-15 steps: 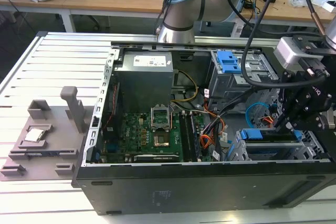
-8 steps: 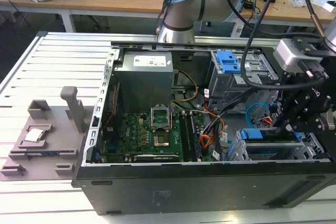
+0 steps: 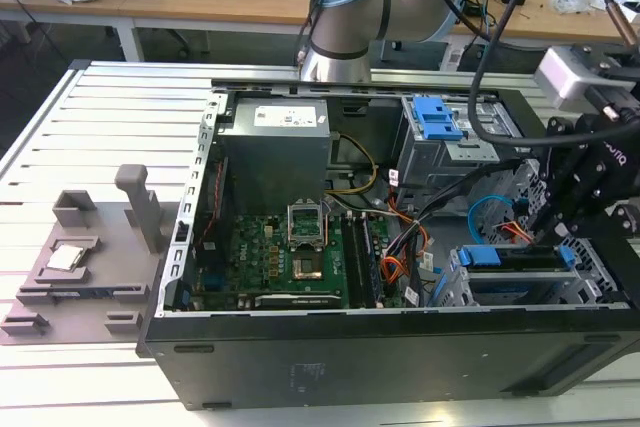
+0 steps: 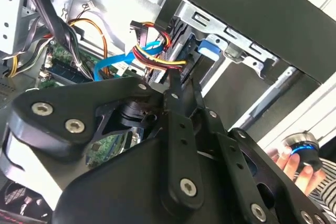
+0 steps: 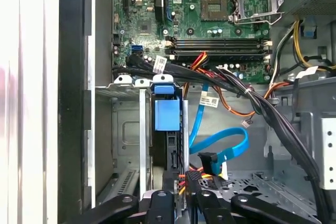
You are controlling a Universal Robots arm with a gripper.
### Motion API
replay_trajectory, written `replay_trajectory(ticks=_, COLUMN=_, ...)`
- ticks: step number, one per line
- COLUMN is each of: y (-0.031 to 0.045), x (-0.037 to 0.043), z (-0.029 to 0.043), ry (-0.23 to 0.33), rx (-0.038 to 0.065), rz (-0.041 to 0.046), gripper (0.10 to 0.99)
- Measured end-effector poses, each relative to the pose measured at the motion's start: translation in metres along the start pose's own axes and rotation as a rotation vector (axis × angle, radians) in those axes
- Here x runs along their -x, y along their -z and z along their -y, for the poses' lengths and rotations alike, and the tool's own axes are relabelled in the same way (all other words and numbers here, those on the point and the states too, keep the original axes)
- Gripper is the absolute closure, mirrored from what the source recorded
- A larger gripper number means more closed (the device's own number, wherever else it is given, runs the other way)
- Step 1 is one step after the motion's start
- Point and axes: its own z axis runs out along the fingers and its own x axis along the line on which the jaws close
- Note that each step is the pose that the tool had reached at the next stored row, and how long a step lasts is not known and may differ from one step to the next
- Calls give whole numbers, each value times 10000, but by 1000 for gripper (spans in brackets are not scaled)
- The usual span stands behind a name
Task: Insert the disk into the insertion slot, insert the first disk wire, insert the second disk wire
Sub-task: 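Insert the first disk wire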
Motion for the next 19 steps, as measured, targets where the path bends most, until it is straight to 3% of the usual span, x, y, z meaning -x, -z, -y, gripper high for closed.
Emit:
replay_trajectory(ticks=3, y=57, x=5, z=-3, ry=0, rx=0, rz=0, gripper=863)
replay_trajectory(ticks=4, y=72, x=5, z=-4, ry=0, rx=0, rz=0, gripper=929)
replay_trajectory(ticks=6, y=126, x=5, z=-7, ry=0, rx=0, rz=0, gripper=980)
replay_trajectory(ticks=9, y=192, x=6, z=-12, ry=0, rx=0, rz=0, gripper=980)
replay_trajectory(ticks=19, y=206, x=6, z=-12, ry=0, rx=0, rz=1, gripper=980)
